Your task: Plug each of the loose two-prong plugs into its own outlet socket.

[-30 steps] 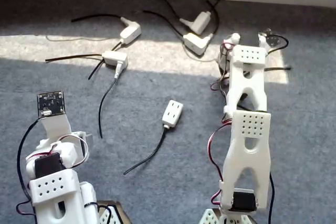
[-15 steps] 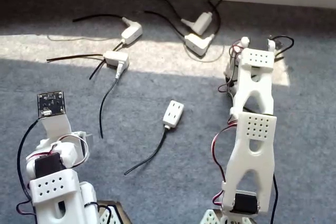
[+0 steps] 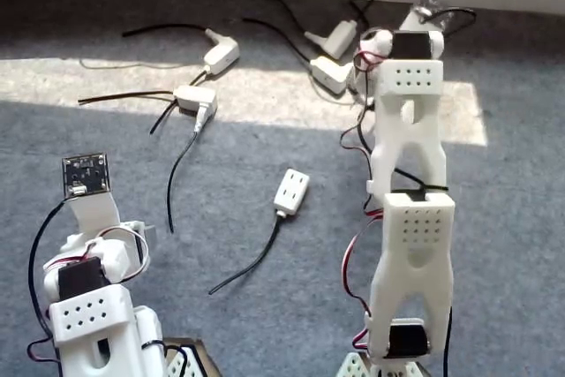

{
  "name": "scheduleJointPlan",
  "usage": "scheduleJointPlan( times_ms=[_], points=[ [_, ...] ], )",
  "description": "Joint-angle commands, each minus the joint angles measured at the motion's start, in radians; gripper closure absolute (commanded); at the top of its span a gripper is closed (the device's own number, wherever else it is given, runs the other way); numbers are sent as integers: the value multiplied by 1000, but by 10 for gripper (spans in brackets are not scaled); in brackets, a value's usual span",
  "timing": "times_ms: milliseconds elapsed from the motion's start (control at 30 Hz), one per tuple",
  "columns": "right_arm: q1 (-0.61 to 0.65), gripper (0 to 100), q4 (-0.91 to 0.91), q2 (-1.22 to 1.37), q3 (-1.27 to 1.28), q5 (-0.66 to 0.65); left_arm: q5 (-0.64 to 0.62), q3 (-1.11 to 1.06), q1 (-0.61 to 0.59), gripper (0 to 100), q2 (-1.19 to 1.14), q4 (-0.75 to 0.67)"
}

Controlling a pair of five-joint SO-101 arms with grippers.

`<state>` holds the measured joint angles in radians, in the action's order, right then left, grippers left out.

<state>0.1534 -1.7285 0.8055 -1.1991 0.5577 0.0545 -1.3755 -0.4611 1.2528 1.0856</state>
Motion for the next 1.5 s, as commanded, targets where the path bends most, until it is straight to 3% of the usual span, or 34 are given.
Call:
scheduleJointPlan(
  times_ms=[0, 200, 367, 500, 567, 700, 833, 933, 1067, 1267, 1400, 1467],
  points=[
    [22, 991, -39, -203, -16, -6, -6, 16, -24, 755, 5, -17],
    [142, 991, -39, -367, -16, -5, -58, 54, -203, 755, 5, -72],
    [364, 991, -39, -400, -18, -5, -84, 131, -570, 755, 5, -117],
    [564, 991, -33, -361, -18, -6, -84, 120, -883, 755, 2, -272],
    [642, 991, 12, -306, -19, -6, -25, 59, -883, 755, 2, -376],
    [765, 991, 93, -148, -21, -9, 219, -111, -878, 755, 4, -529],
    [825, 979, 147, 31, -27, -14, 213, -185, -878, 755, 4, -672],
    [842, 870, 140, 110, -38, -6, 210, -200, -878, 755, 4, -704],
    [851, 731, 137, 124, -87, -6, 209, -200, -875, 755, 4, -698],
    [806, 723, 110, 33, -380, -14, 207, -166, -829, 751, -4, -683],
    [664, 723, 58, -54, -602, -15, 210, -18, -684, 750, -5, -448],
    [550, 723, 44, -125, -578, -15, 209, 85, -581, 750, -5, -293]
  ],
)
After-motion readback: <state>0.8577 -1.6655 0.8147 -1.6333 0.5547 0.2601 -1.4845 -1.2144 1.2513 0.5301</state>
